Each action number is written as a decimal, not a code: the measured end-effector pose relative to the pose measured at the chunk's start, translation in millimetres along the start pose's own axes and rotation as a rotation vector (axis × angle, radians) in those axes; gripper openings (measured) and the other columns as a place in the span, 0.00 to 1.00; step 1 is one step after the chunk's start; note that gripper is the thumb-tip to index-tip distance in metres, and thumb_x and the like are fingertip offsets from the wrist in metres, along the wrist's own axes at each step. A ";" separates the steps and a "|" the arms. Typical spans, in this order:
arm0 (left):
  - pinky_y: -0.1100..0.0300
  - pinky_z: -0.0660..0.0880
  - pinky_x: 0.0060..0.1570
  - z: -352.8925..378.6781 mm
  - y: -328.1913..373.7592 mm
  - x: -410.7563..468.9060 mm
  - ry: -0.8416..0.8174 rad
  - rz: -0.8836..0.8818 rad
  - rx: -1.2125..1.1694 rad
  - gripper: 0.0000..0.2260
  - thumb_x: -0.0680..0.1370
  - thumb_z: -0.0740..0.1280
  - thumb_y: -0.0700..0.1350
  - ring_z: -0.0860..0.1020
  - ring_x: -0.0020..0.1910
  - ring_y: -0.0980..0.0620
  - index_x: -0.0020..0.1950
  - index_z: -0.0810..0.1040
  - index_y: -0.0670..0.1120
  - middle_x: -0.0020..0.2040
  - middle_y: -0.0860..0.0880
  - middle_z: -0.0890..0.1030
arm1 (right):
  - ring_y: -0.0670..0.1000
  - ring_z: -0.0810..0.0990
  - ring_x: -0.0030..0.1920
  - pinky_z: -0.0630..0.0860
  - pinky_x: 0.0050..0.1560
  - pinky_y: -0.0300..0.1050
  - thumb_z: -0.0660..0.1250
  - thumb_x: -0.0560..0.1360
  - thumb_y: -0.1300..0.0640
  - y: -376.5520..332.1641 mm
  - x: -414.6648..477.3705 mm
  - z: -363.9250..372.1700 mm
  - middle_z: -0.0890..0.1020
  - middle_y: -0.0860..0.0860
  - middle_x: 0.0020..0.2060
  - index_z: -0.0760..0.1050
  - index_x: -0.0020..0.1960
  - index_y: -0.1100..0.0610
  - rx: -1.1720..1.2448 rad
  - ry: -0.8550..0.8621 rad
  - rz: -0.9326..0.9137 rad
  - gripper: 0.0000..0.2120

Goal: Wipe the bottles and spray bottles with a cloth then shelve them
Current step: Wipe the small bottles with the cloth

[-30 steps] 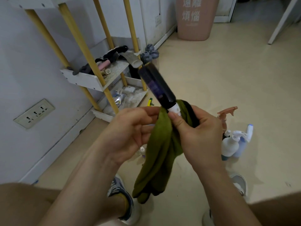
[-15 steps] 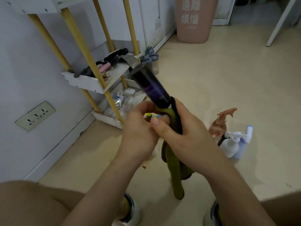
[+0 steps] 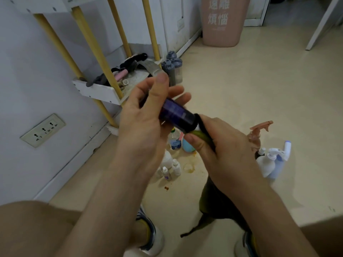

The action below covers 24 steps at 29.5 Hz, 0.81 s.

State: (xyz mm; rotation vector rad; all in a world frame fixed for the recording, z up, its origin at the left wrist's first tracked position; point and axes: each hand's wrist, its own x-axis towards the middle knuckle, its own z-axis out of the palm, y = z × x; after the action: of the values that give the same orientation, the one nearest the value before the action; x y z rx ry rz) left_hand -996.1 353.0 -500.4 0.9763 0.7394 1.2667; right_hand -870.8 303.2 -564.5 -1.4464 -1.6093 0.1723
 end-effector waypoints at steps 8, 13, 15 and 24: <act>0.59 0.72 0.32 1.2 -13.5 1.9 -0.081 -0.054 -0.207 0.14 0.77 0.62 0.43 0.66 0.23 0.56 0.30 0.69 0.48 0.23 0.53 0.66 | 0.47 0.74 0.27 0.71 0.30 0.37 0.58 0.79 0.45 -1.7 -1.2 -10.3 0.78 0.53 0.30 0.75 0.43 0.65 0.760 -0.473 0.331 0.22; 0.57 0.76 0.36 -9.7 -26.9 7.5 -0.144 -0.087 -0.199 0.09 0.74 0.62 0.44 0.69 0.24 0.54 0.34 0.68 0.47 0.24 0.52 0.69 | 0.51 0.77 0.29 0.76 0.31 0.38 0.60 0.74 0.48 -1.4 -6.2 -8.2 0.81 0.60 0.33 0.77 0.51 0.72 1.064 -0.535 0.614 0.25; 0.55 0.78 0.44 -14.6 -31.0 12.3 -0.073 -0.007 0.067 0.09 0.77 0.65 0.49 0.76 0.33 0.52 0.39 0.74 0.46 0.32 0.49 0.75 | 0.53 0.79 0.31 0.78 0.33 0.42 0.65 0.71 0.49 -6.7 -11.5 -2.8 0.83 0.60 0.35 0.82 0.48 0.64 0.970 -0.352 0.599 0.18; 0.48 0.77 0.34 -29.8 3.4 14.2 -0.155 0.133 0.784 0.22 0.71 0.66 0.59 0.74 0.34 0.39 0.44 0.75 0.38 0.34 0.48 0.72 | 0.45 0.78 0.34 0.71 0.32 0.31 0.62 0.78 0.46 4.6 -15.2 10.2 0.81 0.49 0.32 0.81 0.46 0.52 0.431 -0.170 0.284 0.13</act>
State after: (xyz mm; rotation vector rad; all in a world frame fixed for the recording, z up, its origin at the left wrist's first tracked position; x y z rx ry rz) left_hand -1021.4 372.5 -509.2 1.7579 1.0913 0.9951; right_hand -876.6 296.5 -581.2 -1.3346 -1.3806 0.7762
